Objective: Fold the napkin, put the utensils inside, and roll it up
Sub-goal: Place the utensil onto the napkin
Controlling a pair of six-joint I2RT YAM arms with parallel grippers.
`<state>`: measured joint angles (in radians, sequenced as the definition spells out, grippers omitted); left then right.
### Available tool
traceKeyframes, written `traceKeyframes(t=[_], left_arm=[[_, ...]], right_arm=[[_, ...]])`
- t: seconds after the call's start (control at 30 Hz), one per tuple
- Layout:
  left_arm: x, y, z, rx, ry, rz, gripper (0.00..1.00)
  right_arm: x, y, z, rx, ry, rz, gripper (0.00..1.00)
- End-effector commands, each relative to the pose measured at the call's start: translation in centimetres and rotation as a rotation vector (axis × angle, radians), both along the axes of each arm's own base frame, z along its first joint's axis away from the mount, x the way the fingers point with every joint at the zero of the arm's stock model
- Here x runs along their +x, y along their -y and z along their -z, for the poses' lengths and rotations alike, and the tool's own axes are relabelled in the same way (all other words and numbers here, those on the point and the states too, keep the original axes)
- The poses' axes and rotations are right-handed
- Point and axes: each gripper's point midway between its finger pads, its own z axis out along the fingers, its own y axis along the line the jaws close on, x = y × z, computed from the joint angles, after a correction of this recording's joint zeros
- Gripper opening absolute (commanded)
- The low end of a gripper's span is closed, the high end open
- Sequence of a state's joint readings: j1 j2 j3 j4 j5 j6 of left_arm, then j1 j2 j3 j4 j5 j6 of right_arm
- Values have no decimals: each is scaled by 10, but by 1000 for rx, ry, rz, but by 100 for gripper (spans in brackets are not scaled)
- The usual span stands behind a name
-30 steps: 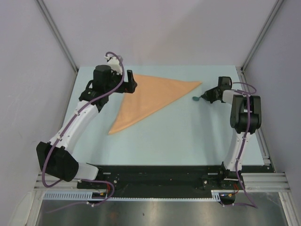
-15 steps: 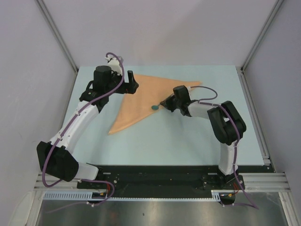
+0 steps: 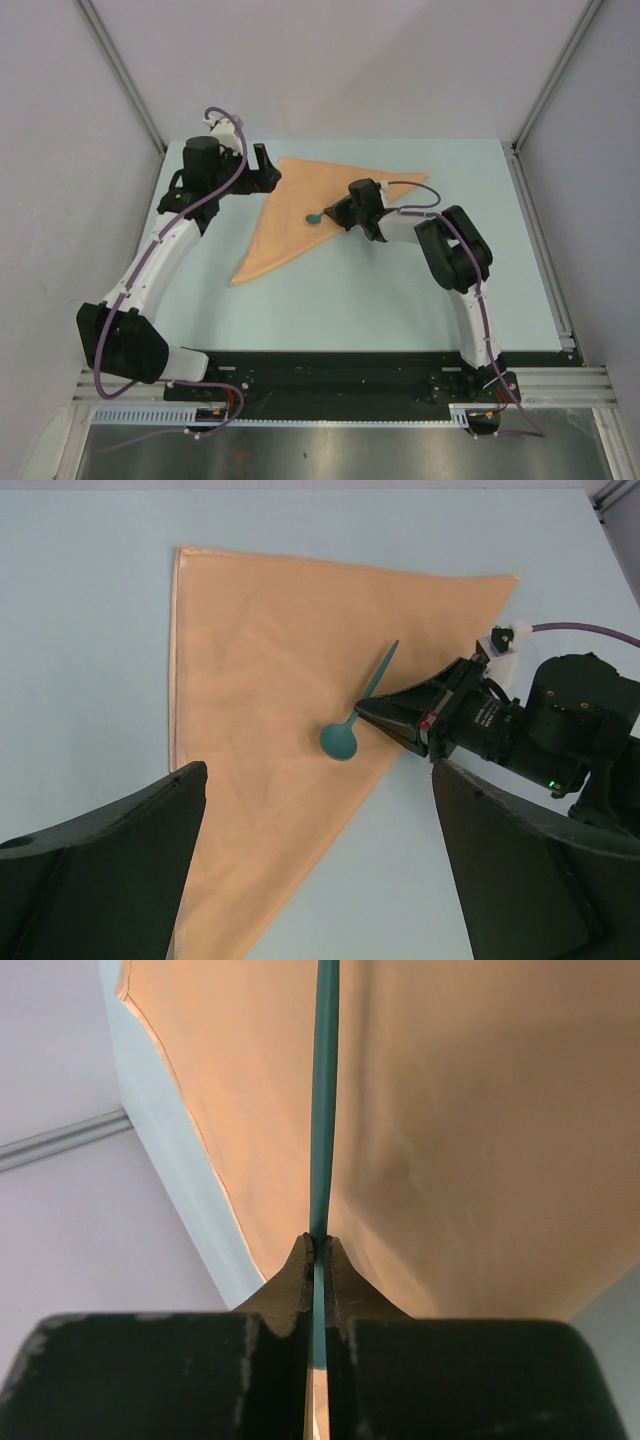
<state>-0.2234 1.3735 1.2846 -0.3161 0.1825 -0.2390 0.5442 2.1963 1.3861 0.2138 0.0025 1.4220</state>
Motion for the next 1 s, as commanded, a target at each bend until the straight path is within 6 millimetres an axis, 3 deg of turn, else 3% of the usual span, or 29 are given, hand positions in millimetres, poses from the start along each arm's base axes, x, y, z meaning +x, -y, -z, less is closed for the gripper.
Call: traceKeyframes(t=[0.0,0.47,0.57,0.6,0.67,0.73,0.83,0.93,0.97], left_arm=[[-1,6,-13,-52,29,26,98],[-2,9,-14,-59,33,46,98],[-2,11,-15,-61,36,63,98],[-2,12,-15,-61,38,68,98],[-3,14,-17,-63,45,78,98],[-3,14,-18,-64,50,82,99],[-3,15,-15,-62,44,85,98],[-3,14,-15,-59,44,81,99],[-2,13,-15,-57,43,79,99]], right_arm=[[12,-6,-22,13,50,50,0],[9,-11,-2,4,18,46,1],[8,-11,0,10,10,46,13],[8,-11,-1,9,12,47,25],[6,-11,-4,1,11,43,35],[6,-9,-9,-15,27,38,46],[3,-3,-13,-69,43,29,49],[-4,3,-39,-76,107,23,49],[-5,5,-66,-95,182,4,49]])
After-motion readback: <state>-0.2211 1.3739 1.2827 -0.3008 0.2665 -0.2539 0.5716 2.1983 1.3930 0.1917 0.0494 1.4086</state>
